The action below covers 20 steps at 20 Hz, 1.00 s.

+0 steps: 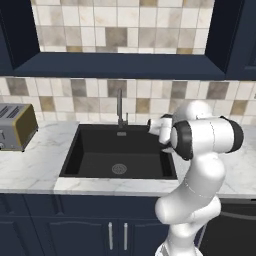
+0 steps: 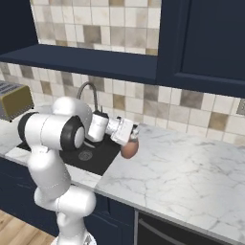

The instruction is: Restock the sink supplies by placing the sponge and soap dispenser on the counter and next to the sink. Make sure the soap dispenser is upright.

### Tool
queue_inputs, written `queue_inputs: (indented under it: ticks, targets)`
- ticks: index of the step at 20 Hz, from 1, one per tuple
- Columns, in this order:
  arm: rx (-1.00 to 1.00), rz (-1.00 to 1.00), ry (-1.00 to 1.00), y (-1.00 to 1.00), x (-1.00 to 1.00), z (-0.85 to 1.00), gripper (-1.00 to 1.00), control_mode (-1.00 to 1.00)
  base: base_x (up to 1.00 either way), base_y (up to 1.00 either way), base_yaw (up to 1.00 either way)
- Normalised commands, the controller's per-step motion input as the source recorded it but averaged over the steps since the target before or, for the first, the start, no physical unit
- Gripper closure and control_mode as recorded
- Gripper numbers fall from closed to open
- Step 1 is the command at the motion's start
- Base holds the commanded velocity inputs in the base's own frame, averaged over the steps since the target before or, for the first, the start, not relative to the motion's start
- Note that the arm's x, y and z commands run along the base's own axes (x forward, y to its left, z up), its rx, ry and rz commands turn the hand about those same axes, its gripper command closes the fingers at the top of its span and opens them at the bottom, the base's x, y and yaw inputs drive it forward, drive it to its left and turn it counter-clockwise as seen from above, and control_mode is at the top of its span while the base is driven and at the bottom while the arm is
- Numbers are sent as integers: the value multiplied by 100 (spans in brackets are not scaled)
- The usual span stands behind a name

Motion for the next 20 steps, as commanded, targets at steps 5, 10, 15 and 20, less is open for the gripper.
queue_inputs:
  ticks: [5, 10, 15, 20]
  targets:
    - [-16, 6, 16, 0, 39, -28, 100, -100, 0, 0, 0]
    - [-18, 0, 1, 0, 4, -53, 100, -100, 0, 0, 0]
    - [-12, 0, -8, 0, -17, -38, 100, -100, 0, 0, 0]
    - [-7, 0, -16, 0, -27, -25, 100, -100, 0, 0, 0]
